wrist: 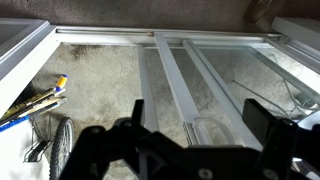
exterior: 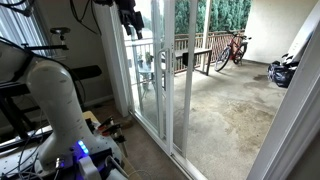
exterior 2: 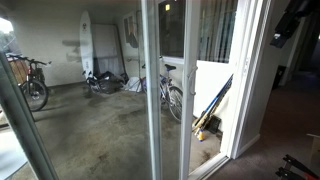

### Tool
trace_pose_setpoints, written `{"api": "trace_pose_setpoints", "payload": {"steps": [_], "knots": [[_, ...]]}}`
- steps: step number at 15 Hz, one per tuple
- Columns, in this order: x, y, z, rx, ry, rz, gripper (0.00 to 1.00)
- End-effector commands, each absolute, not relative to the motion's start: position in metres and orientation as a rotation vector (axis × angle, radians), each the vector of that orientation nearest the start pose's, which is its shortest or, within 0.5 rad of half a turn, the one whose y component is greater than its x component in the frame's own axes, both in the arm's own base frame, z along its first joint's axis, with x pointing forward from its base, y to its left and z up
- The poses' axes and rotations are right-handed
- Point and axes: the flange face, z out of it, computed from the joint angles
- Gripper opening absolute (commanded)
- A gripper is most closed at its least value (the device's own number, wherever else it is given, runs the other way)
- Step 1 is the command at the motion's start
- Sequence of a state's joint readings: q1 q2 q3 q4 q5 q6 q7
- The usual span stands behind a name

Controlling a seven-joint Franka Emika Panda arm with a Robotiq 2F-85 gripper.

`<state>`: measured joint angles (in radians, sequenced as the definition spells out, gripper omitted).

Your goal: Close the door

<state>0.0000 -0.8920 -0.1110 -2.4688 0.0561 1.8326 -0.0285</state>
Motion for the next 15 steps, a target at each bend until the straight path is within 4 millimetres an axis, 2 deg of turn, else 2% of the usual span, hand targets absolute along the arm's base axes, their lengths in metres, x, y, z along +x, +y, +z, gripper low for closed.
{"api": "trace_pose_setpoints", "payload": {"steps": [1,8,9,12,15], "knots": [[0.301,-0.039,0.594,-2.986,0.089,-0.389,1.0],[0.301,-0.039,0.594,-2.986,0.089,-0.389,1.0],[0.309,-0.027,0.59,-2.982,0.072,-0.377,1.0],[0.332,0.023,0.559,-3.005,-0.02,-0.339,1.0],[0.359,0.051,0.544,-3.003,-0.056,-0.348,1.0]]}}
